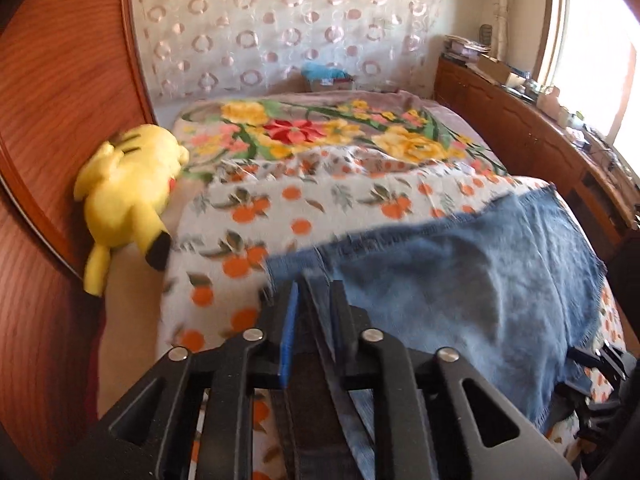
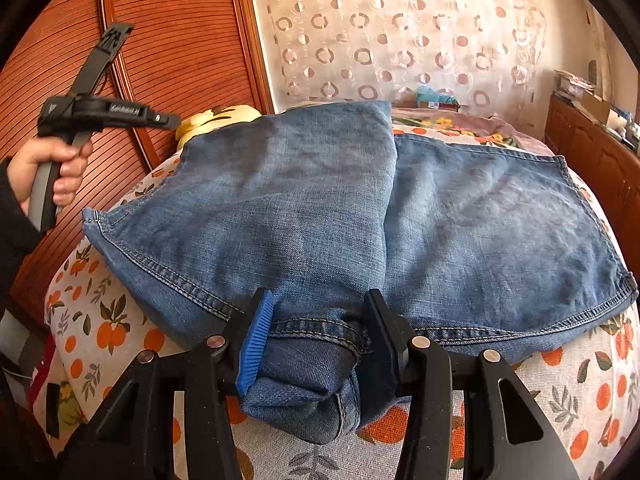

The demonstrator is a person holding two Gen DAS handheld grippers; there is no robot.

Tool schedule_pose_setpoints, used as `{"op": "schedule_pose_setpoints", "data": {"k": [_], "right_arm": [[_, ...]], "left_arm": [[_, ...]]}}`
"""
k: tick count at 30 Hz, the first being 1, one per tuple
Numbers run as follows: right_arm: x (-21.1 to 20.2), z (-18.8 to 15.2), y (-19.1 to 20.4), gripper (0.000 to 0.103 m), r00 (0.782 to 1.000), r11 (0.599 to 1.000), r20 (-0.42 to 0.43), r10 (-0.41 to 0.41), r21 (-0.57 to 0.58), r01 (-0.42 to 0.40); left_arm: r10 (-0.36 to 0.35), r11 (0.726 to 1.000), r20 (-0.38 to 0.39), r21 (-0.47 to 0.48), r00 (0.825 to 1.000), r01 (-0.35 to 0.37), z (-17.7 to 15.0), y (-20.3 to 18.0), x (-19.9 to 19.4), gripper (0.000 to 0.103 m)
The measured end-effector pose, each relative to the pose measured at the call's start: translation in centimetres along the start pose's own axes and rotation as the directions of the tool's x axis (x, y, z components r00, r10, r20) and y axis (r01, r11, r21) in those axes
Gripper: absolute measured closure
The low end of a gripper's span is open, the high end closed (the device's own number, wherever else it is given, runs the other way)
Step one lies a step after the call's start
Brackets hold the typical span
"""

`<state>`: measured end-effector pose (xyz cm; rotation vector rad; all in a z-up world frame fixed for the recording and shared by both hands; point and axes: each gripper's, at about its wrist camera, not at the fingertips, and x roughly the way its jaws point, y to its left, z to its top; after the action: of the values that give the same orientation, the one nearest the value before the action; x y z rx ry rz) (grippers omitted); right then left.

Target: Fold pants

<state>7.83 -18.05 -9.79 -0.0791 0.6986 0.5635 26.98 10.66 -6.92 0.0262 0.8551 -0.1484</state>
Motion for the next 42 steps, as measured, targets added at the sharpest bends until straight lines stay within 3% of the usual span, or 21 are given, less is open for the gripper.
{"op": "schedule_pose_setpoints", "data": {"k": [3, 4, 15, 24, 26, 34, 39, 42], "right_arm": [[0.0, 0.0, 0.0, 0.054, 1.0, 1.0, 0.001, 0.0, 0.0, 0.0], [0.0, 0.0, 0.0, 0.054, 1.0, 1.0, 0.001, 0.0, 0.0, 0.0], [0.0, 0.0, -0.1, 0.054, 1.0, 1.0, 0.0, 0.001, 0.001, -0.001], [0.0, 0.0, -0.1, 0.054, 1.0, 1.0, 0.002, 0.003, 0.007, -0.003], [0.0, 0.0, -0.1, 0.054, 1.0, 1.0, 0.002, 0.002, 0.007, -0.002], [0.0, 0.0, -0.2, 0.054, 1.0, 1.0, 0.013, 0.005, 0.021, -0.005], [-0.3, -0.1, -0.7, 0.054, 0.999, 0.999, 0.037, 0.021, 0.049, -0.023], [-0.4, -0.1, -0.9, 0.054, 0.998, 0.998, 0.049, 0.029, 0.057, -0.032]], "left_arm": [[-0.044, 0.999, 0.016, 0.008, 0.999, 0.044, -1.9, -0.7, -0.9, 0.056], [-0.085, 0.996, 0.026, 0.003, 0.996, 0.085, -2.8, -0.9, -1.3, 0.053], [-0.159, 0.986, 0.064, -0.036, 0.985, 0.162, -9.9, -3.3, -5.2, 0.052], [-0.137, 0.99, 0.05, -0.027, 0.989, 0.139, -13.2, -4.5, -6.2, 0.052], [-0.146, 0.989, 0.052, -0.02, 0.988, 0.147, -13.4, -4.8, -6.2, 0.056], [-0.133, 0.991, 0.043, 0.015, 0.99, 0.133, -13.8, -5.7, -5.6, 0.088], [-0.13, 0.99, 0.102, -0.04, 0.986, 0.135, -13.6, -4.4, -6.8, 0.092], [-0.119, 0.991, 0.09, -0.059, 0.989, 0.124, -13.6, -3.8, -6.6, 0.089]]}}
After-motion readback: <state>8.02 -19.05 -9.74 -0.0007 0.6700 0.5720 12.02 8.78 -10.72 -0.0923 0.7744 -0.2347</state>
